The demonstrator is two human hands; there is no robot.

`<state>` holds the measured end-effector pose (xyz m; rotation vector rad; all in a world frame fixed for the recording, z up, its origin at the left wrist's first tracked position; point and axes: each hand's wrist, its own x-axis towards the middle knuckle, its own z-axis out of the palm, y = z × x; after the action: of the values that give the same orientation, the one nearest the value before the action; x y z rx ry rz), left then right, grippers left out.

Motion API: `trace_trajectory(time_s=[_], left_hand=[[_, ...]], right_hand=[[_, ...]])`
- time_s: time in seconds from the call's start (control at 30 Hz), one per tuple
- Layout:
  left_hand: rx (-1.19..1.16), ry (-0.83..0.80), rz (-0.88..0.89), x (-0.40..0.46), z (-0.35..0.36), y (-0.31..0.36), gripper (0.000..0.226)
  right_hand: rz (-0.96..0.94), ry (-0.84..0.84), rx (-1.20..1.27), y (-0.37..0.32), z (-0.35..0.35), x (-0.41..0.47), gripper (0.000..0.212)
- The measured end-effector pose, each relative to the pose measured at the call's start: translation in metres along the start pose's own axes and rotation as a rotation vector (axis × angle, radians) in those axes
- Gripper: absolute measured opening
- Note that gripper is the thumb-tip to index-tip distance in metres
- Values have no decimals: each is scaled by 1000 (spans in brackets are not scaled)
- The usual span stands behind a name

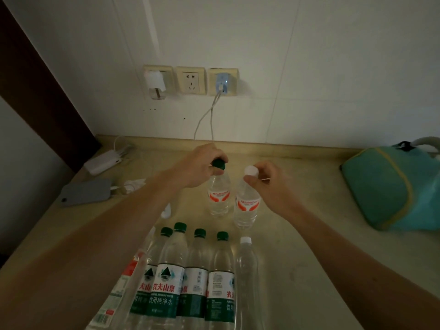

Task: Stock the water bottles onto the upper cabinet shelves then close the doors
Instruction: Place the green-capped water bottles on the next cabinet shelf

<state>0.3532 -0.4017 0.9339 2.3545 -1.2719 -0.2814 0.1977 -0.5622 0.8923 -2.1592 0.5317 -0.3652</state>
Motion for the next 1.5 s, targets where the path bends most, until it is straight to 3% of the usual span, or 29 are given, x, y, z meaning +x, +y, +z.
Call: trace_trajectory(time_s=[0.3,0.43,0.63,0.73,0.87,1.07,1.23,1.5], left_hand=[[-165,50,6,-15,10,-6,35],[-329,70,-53,-22,25,-13,63],[-594,87,-325,-32,90,-43,114],[-716,98,-426,-31,119,-61,107],[-776,113,-422,-25,138,-66,83],[-757,206,-412,-27,129,-56,68],[-794,268,-308,-31,80,-38,67],[-776,418,27,-43,-57,54,69]], right_hand=[[29,-51,39,26,10,-16,42],[120,-162,85,55,18,-29,82],[209,-287,137,92,41,-34,90],[207,-283,227,95,52,-26,84],[226,-249,280,95,58,-18,78],[242,-57,315,78,52,-27,67],[158,103,360,35,11,-35,71],[-84,361,436,-73,-65,-56,61]])
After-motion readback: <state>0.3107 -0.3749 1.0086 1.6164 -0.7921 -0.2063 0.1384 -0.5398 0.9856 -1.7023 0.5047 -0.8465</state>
